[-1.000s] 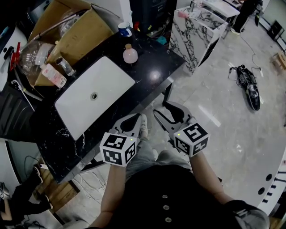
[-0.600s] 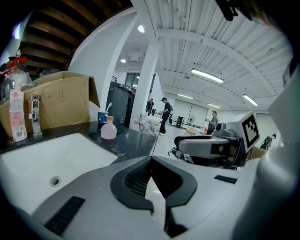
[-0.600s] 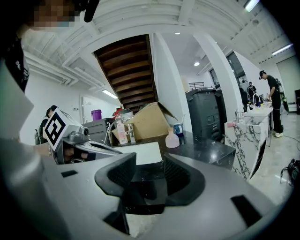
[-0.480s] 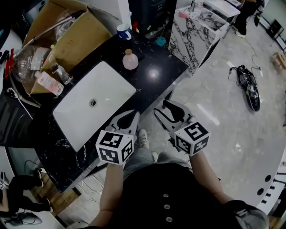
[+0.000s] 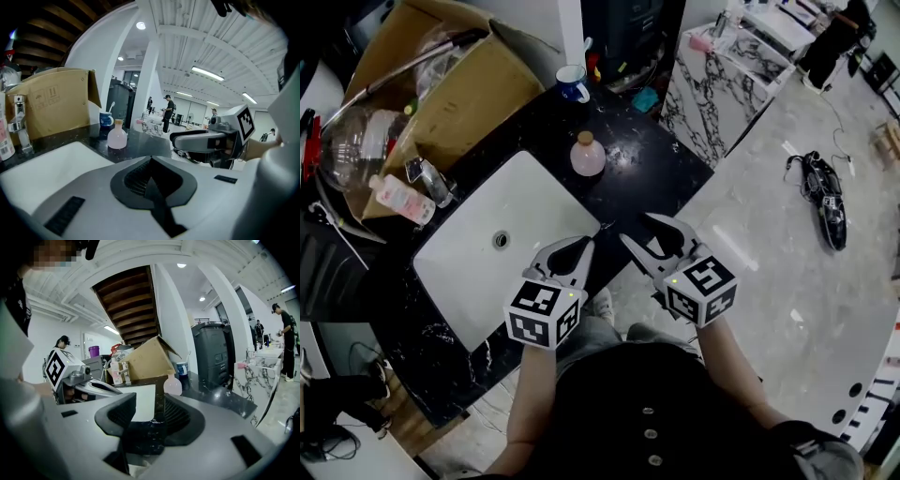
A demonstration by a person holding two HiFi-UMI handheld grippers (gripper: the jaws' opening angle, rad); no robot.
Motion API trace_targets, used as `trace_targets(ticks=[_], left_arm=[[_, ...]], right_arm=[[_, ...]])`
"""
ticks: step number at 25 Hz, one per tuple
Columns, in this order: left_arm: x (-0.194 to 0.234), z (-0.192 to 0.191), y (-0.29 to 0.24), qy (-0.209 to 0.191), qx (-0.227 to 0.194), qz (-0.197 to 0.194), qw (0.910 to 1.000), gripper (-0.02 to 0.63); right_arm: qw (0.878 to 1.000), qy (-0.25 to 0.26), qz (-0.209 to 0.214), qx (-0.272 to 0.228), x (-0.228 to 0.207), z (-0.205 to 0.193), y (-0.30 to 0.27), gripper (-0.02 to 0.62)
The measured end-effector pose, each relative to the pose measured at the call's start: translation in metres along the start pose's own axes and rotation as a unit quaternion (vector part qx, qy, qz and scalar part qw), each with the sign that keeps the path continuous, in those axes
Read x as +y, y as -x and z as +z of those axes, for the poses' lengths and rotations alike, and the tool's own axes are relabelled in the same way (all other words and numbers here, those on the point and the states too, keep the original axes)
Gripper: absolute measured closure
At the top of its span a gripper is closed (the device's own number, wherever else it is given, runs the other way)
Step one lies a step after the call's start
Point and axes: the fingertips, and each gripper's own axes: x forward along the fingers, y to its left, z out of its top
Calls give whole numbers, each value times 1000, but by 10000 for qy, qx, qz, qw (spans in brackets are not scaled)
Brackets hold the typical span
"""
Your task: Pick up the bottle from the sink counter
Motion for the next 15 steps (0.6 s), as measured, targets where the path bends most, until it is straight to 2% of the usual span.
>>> trace_targets(ticks=[8,15], left_arm=[[41,23,-16,-49,-116,57,9999,589],[70,26,-22,239,-239,104,9994,589]], right_arm=[[9999,-42,-153,15,-23,13,-37,408],[9996,25,-192,184,-28,13,-59,399]])
